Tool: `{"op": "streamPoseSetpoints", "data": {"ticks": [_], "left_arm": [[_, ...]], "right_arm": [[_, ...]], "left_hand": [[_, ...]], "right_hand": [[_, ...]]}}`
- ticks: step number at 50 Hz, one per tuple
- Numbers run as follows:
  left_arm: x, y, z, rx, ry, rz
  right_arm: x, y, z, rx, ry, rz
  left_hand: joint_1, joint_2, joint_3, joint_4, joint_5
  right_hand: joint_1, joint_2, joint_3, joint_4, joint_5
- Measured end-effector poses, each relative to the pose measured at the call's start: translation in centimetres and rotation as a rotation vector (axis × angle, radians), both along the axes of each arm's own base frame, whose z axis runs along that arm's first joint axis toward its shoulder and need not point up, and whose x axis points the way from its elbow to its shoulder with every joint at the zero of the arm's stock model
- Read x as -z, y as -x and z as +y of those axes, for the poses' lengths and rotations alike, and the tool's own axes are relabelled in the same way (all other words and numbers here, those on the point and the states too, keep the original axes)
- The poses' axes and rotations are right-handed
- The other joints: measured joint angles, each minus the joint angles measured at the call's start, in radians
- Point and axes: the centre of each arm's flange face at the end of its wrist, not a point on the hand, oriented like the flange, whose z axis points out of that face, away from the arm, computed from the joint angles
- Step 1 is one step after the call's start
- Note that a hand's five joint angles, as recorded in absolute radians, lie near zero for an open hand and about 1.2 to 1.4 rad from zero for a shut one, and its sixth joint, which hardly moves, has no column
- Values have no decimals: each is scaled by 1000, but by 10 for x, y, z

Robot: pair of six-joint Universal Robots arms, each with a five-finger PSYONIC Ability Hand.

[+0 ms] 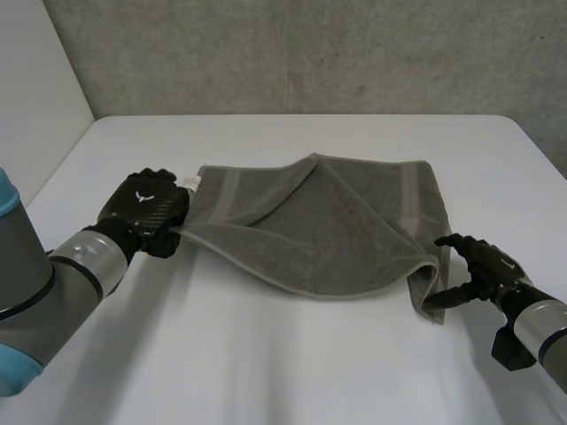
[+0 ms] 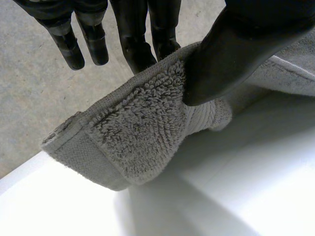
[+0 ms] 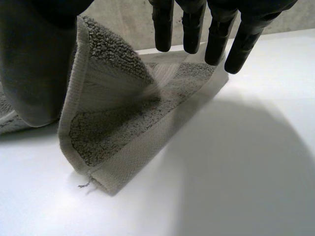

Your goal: Fold the towel.

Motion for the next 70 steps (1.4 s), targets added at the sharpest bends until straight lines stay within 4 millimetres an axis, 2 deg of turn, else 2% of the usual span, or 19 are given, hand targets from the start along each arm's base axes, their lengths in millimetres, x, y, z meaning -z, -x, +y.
{"op": "streamPoseSetpoints", "data": {"ticks": [11, 16, 26, 31, 33, 36, 40, 43, 49, 53, 63, 67, 70], "left_arm": [[1, 1, 0, 2, -3, -1], [1, 1, 0, 2, -3, -1], [-1, 0, -1, 0, 3, 1], [-6, -2, -2, -9, 18, 5], [-7, -3, -2, -12, 23, 7], [-12, -7, -4, -27, 36, 11], [-18, -17, -10, -62, 50, 13], [-23, -29, -17, -98, 57, 13], [-25, -43, -20, -105, 25, 17], [-20, -43, -14, -69, -27, 21], [-8, -30, 15, 64, -198, 23], [-10, -27, 16, 87, -213, 14], [-14, -26, 10, 98, -194, -8]], "right_arm": [[0, -2, -2, -11, 6, -5], [3, -8, -6, -26, 6, -11], [13, -23, -14, -52, -25, -52], [15, -23, -17, -54, -28, -54], [14, -22, -19, -54, -23, -53], [5, -20, -23, -61, 9, -43], [-16, -17, -30, -107, 87, 0], [-35, -13, -34, -180, 137, 60], [-55, -5, -34, -321, 137, 181], [-59, -4, -28, -404, 107, 259], [-67, -10, -15, -652, 34, 472], [-75, -12, -19, -723, 39, 530], [-82, -15, -27, -779, 68, 589]], "left_hand": [[0, 0, 0, 0, 0], [0, 0, 0, 0, 0], [0, 0, 0, 0, 0], [0, 0, 0, 0, 0], [0, 0, 0, 0, 0], [0, 0, 0, 0, 0], [0, 0, 0, 0, 0], [0, 0, 0, 0, 0], [0, 0, 0, 0, 0], [0, 0, 0, 0, 0], [0, 0, 0, 0, 0], [0, 0, 0, 0, 0], [0, 0, 0, 0, 0]], "right_hand": [[8, 5, 0, 0, 7], [81, 85, 0, 0, 70], [434, 439, 0, 0, 400], [875, 877, 0, 0, 872], [940, 951, 0, 0, 955], [944, 975, 0, 0, 986], [944, 976, 0, 0, 986], [944, 981, 0, 0, 986], [944, 981, 0, 0, 986], [944, 986, 0, 0, 986], [944, 992, 0, 0, 987], [944, 994, 0, 0, 987], [944, 994, 0, 0, 987]]}}
